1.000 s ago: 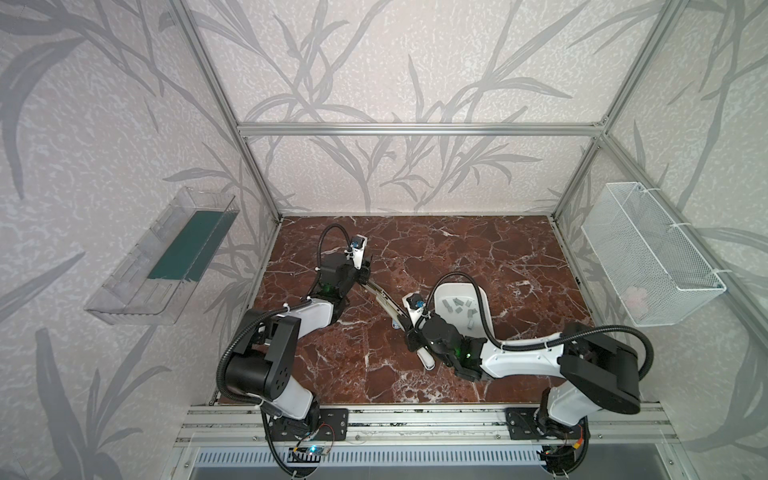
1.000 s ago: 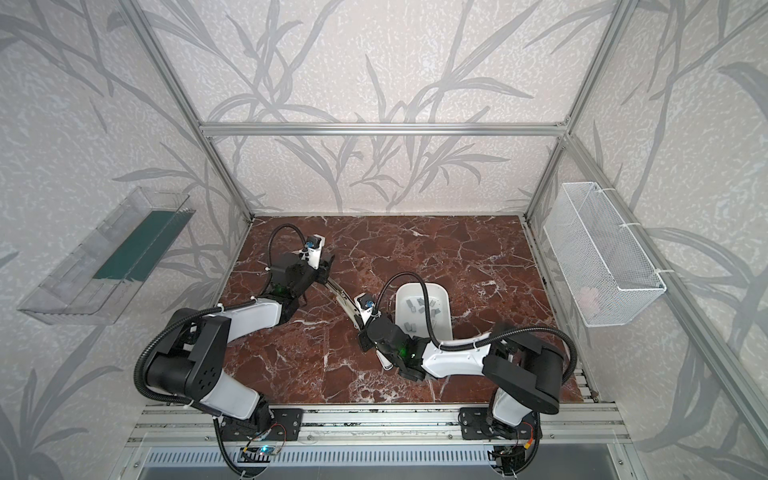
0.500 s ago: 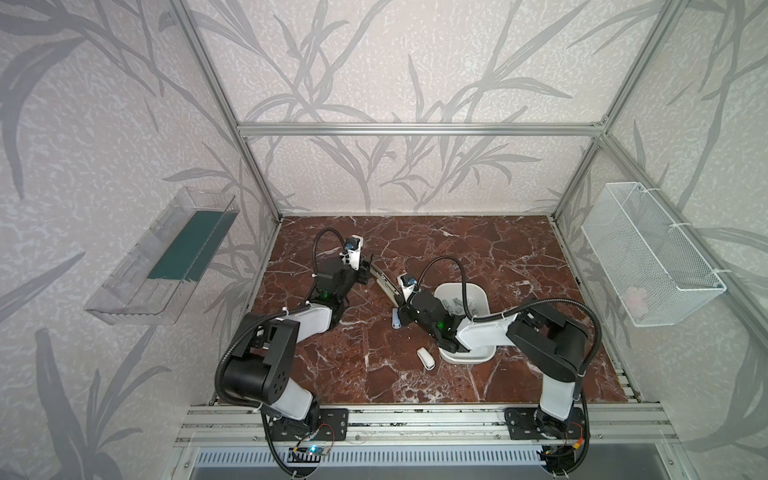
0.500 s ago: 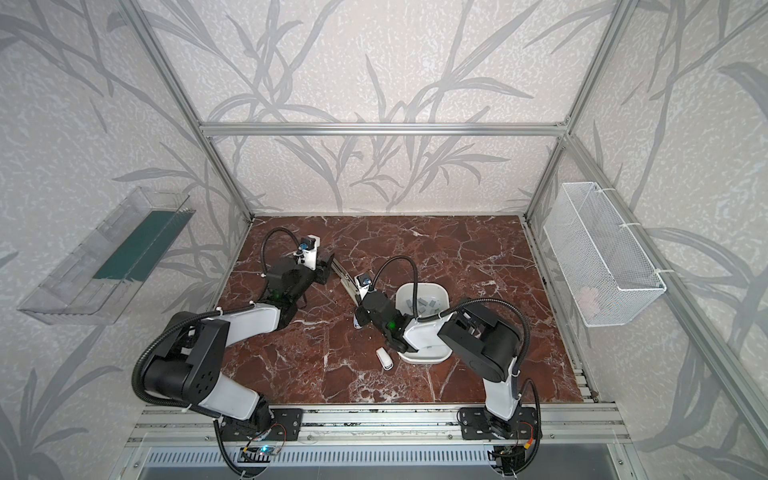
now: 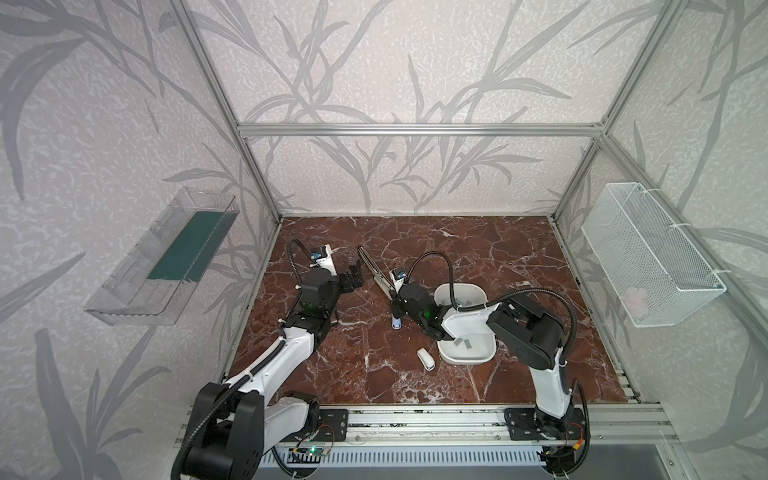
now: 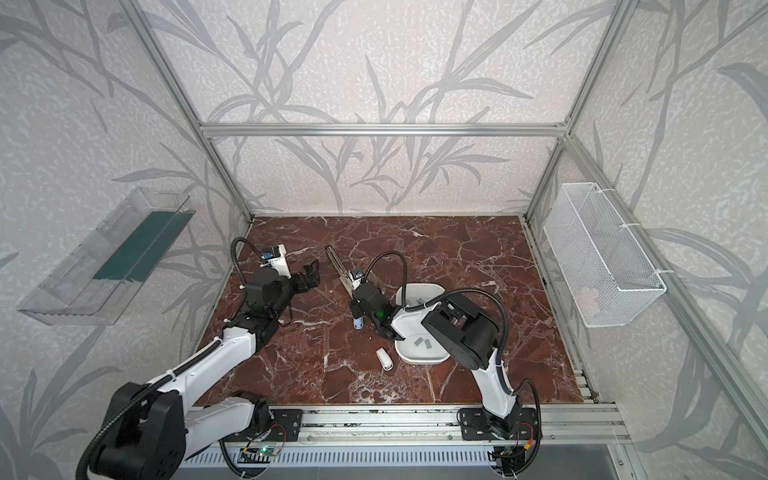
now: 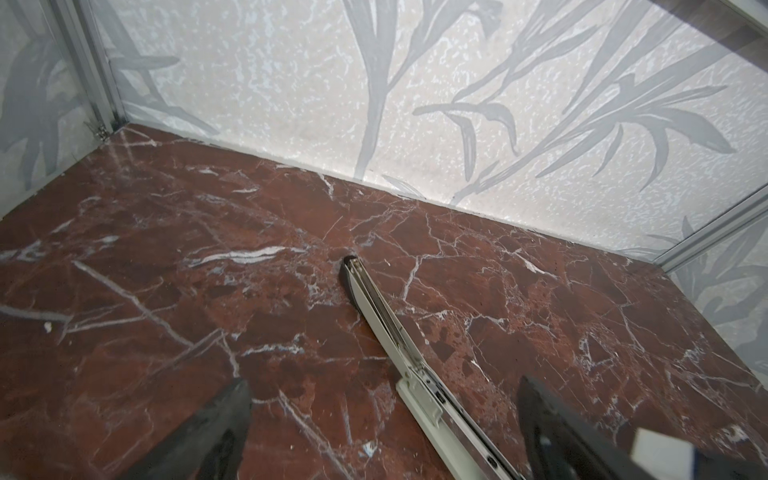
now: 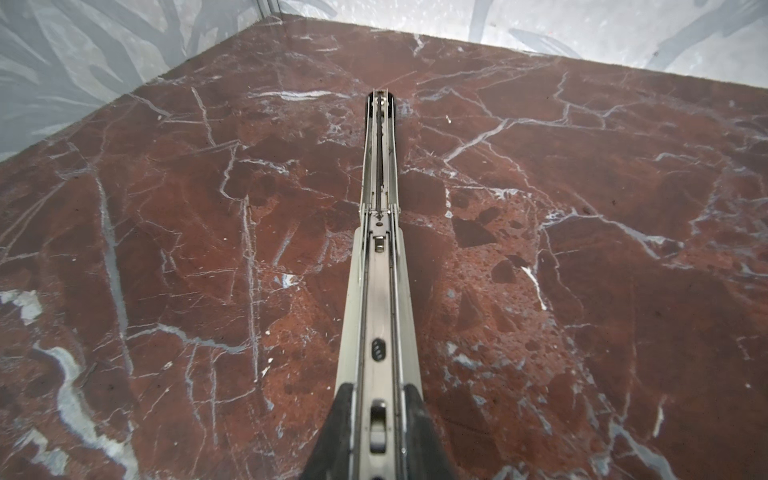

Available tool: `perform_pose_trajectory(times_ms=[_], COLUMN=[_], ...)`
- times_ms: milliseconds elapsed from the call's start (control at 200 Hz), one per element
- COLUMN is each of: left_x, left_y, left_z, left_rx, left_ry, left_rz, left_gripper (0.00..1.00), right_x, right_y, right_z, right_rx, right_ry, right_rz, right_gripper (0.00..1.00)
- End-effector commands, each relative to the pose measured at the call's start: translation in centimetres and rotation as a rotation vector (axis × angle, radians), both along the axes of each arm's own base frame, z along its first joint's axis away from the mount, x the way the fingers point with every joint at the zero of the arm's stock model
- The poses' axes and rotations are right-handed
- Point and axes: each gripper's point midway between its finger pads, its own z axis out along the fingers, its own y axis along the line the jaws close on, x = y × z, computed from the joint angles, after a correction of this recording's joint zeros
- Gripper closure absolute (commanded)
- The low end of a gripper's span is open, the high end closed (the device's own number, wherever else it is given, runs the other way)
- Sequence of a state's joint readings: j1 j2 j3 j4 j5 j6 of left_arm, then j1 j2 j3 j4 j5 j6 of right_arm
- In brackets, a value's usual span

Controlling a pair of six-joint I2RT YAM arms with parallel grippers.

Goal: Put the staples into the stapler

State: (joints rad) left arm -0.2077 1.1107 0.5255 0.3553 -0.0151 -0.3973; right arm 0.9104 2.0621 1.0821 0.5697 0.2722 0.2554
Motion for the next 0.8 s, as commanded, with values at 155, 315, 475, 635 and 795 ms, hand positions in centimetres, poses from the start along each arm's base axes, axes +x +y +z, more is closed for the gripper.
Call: perform_pose_trajectory(times_ms=[155, 315, 475, 635, 795], left_x=[-2.9, -2.9, -2.7, -2.5, -3.5], left_y=[3.0, 3.8, 3.2, 0.8, -3.6], left_z=[-4.3, -2.5, -0.6, -0.6, -0.2], left_rx=[-0.151, -0.104, -0.127, -0.088, -0.033], left_ry=[0.256, 0.166, 0.096, 0.048, -0.031], left_rz=[0.242, 0.249, 0.212, 0.046, -0.253], left_gripper=[0.01, 0.01, 0.01, 0.01, 0.01], right_x=[2.7, 2.9, 2.2, 0.7, -2.6], right_y=[-1.0, -1.0, -1.4, -2.9, -4.8], right_z=[0.0, -0.1, 0.9, 3.9, 6.7], right_rx=[0.0, -0.019, -0.017, 0.003, -0.007], right_ry=[0.032, 0.053, 0.073, 0.078, 0.082], right_rz=[-0.152, -0.167, -0.163, -0.161, -0.143], right_gripper=[1.0, 0.88, 0.58, 0.41, 0.39])
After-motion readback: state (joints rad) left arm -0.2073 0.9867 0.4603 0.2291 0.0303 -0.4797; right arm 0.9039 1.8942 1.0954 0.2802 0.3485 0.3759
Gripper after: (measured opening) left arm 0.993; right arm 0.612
